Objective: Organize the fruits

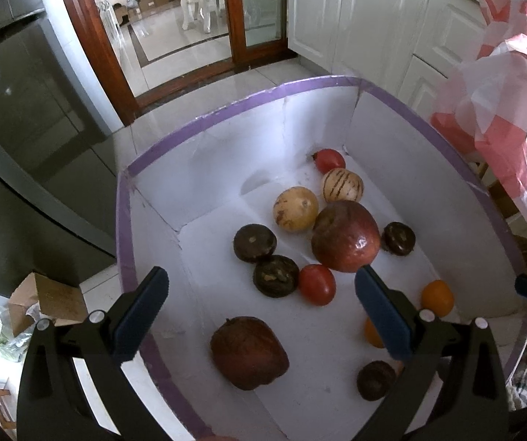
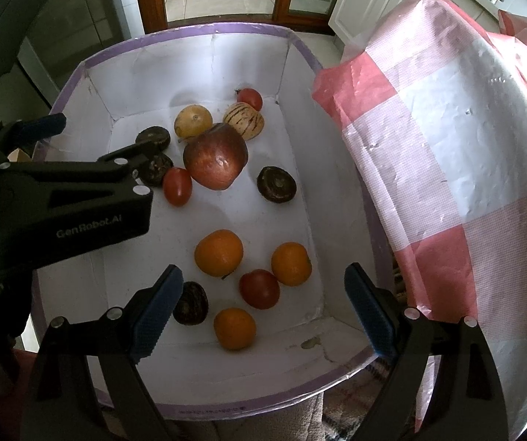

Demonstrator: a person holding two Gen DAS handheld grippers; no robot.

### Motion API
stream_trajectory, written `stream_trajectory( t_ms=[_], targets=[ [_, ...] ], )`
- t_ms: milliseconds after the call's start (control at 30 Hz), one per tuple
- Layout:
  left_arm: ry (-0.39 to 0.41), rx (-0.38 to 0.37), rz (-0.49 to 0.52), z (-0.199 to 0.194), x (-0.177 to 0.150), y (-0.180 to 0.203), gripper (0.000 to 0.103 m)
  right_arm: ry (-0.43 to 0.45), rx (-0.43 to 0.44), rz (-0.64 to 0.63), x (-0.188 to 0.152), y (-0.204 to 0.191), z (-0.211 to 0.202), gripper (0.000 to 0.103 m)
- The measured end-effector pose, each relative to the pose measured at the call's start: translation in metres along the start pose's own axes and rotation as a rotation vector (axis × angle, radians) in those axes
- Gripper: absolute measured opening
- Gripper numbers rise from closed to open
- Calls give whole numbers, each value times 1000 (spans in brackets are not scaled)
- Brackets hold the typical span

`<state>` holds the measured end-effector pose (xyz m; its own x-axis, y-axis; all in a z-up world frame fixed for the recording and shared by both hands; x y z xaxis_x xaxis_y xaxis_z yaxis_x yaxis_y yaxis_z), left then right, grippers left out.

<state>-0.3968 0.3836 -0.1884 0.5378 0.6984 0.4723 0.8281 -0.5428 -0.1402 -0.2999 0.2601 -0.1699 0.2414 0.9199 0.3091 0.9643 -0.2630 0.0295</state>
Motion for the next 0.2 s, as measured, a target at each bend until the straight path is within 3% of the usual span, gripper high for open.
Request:
stream_trajectory(
  t_ms=[200],
  targets=[
    [-19,-7,-14,-2,-3,-4,102,1,2,-2,-3,0,-1,87]
  ],
)
Point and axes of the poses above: each gripper's, at about its wrist camera, not at the fingertips, and z roughly the way its jaws point, y to its right, x to its top, the point moved 8 cm from there along z, roughly the way its jaws point, and after that the axes turned 6 degrees about x, right-handed, at the moved point
